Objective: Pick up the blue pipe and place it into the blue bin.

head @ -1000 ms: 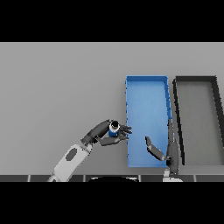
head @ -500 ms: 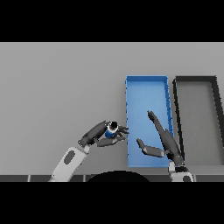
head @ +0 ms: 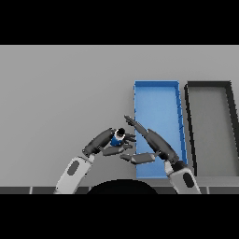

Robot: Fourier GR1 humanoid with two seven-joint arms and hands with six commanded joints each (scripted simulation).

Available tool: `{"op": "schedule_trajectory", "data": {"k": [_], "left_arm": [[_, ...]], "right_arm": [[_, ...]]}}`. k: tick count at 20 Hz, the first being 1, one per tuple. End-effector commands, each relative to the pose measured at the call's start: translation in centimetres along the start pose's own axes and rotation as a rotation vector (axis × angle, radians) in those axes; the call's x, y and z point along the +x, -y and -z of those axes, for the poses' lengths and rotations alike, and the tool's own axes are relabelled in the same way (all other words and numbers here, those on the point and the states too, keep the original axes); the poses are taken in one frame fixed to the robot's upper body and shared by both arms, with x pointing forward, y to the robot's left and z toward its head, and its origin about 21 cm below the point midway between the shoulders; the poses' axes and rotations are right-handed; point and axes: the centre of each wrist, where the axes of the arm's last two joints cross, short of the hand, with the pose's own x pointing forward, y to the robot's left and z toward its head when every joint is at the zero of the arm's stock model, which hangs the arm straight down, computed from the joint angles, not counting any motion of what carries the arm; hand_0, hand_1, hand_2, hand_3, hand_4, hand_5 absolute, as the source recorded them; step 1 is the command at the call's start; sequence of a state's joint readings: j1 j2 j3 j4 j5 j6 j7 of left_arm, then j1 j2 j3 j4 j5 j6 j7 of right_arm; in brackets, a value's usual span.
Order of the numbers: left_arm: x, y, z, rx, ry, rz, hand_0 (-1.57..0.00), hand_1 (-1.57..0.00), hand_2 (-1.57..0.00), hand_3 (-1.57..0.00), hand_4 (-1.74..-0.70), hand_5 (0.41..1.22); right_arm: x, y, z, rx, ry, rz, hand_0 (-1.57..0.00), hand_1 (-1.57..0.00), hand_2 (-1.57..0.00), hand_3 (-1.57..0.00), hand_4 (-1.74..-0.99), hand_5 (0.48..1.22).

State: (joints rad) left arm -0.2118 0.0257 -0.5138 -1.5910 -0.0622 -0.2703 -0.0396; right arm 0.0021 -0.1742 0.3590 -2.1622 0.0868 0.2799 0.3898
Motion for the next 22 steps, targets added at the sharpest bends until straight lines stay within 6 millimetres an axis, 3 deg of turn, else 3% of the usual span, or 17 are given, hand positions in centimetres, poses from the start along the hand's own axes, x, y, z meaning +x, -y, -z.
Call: {"op": "schedule_trajectory", "data": {"k": [1, 9, 12, 13, 14, 15, 17, 18, 22], "left_arm": [[0.1, -0.1, 0.1, 0.008, 0.0, -0.006, -1.57, -1.57, -1.57, -1.57, -1.48, 1.221], [-0.2, -0.5, 0.1, -0.028, 0.007, -0.05, -1.57, -1.57, -1.57, -1.57, -1.46, 1.221], [-0.6, -0.7, 0.0, -0.035, 0.022, -0.051, -1.57, -1.57, -1.57, -1.57, -1.46, 1.221], [-0.7, -0.7, -0.2, -0.022, -0.003, -0.042, -1.57, -1.57, -1.57, -1.57, -1.51, 1.221], [-0.6, -0.4, -0.2, -0.018, -0.019, -0.053, -1.57, -1.57, -1.54, -1.3, -1.56, 1.221], [-0.4, -0.4, 0.1, -0.018, -0.033, -0.058, -1.57, -1.57, -1.53, -1.14, -1.6, 1.221], [-0.4, -0.7, 0.1, -0.019, -0.016, -0.05, -1.57, -1.57, -1.54, -1.21, -1.65, 1.221], [-0.3, -0.8, 0.1, -0.017, 0.004, -0.049, -1.57, -1.57, -1.55, -1.23, -1.67, 1.221], [-0.4, -0.7, -0.2, -0.023, 0.011, -0.051, -1.57, -1.57, -1.56, -1.32, -1.71, 1.221]], "right_arm": [[0.4, 0.0, 0.6, 0.024, 0.01, -0.015, 0.0, 0.0, 0.0, 0.0, -1.22, 0.525], [2.6, -0.8, 4.6, 0.169, 0.092, -0.03, 0.0, 0.0, 0.0, 0.0, -1.208, 0.512], [3.0, -1.1, 6.1, 0.208, 0.076, -0.032, -0.02, -0.11, -0.13, -0.05, -1.222, 0.517], [3.1, -1.1, 6.6, 0.217, 0.072, -0.024, -0.17, -0.24, -0.25, -0.14, -1.255, 0.519], [3.0, -1.0, 6.8, 0.219, 0.066, -0.031, -0.4, -0.44, -0.43, -0.31, -1.303, 0.52], [3.0, -1.1, 7.1, 0.229, 0.074, -0.037, -0.63, -0.65, -0.66, -0.5, -1.383, 0.523], [3.1, -1.3, 7.4, 0.231, 0.083, -0.044, -0.97, -0.98, -0.99, -0.79, -1.496, 0.555], [3.3, -1.4, 7.7, 0.235, 0.101, -0.021, -1.09, -1.1, -1.1, -0.9, -1.537, 0.6], [2.8, -1.8, 7.7, 0.222, 0.153, 0.035, -1.37, -1.38, -1.38, -1.29, -1.475, 0.94]]}}
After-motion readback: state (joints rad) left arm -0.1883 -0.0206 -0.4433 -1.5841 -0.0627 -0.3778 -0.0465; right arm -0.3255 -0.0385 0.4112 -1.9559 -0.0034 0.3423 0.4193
